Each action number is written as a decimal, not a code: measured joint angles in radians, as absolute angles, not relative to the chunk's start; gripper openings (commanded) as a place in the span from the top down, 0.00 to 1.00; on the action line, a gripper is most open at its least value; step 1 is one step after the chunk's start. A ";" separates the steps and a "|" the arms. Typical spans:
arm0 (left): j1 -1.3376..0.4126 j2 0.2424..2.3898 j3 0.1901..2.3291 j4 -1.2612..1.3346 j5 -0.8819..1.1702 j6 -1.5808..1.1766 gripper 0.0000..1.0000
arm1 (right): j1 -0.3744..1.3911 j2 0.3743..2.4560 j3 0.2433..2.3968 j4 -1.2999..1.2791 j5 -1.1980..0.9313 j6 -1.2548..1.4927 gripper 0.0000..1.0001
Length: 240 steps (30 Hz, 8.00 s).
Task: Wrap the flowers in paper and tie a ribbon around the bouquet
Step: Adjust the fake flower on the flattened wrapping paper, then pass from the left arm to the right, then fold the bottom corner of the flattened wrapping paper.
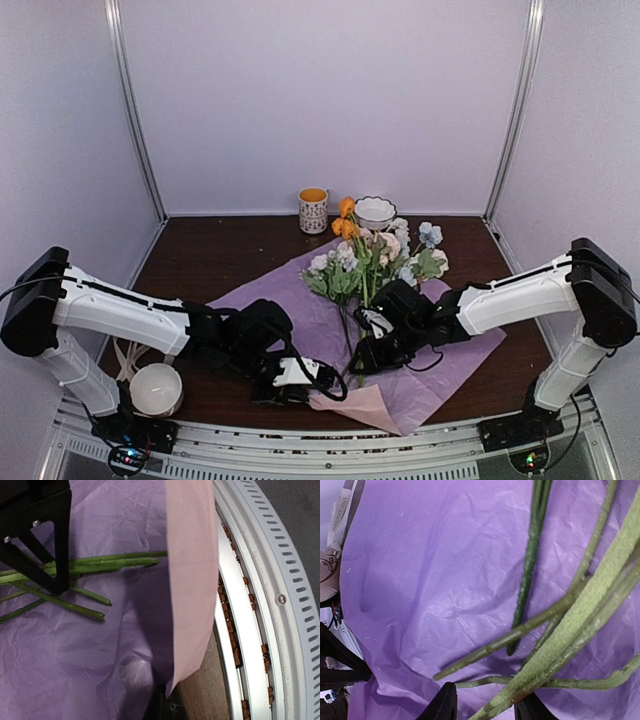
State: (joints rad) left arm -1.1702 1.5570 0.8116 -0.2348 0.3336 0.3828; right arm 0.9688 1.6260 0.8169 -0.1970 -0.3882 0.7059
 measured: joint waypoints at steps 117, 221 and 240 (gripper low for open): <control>-1.110 1.640 0.894 -0.343 0.433 0.346 1.00 | 0.899 1.294 0.613 -0.281 -0.633 0.512 0.84; -0.935 1.782 0.954 -0.450 0.770 0.365 1.00 | 0.999 1.211 0.510 -0.179 -0.393 0.565 1.00; -0.929 1.763 0.987 -0.539 0.767 0.285 0.49 | 0.958 1.423 0.591 -0.288 -0.494 0.533 0.98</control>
State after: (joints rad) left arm -0.9291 1.7626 0.9867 -0.5392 0.7673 0.2852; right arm 0.9585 1.4231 0.5911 -0.2882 -0.4942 0.5331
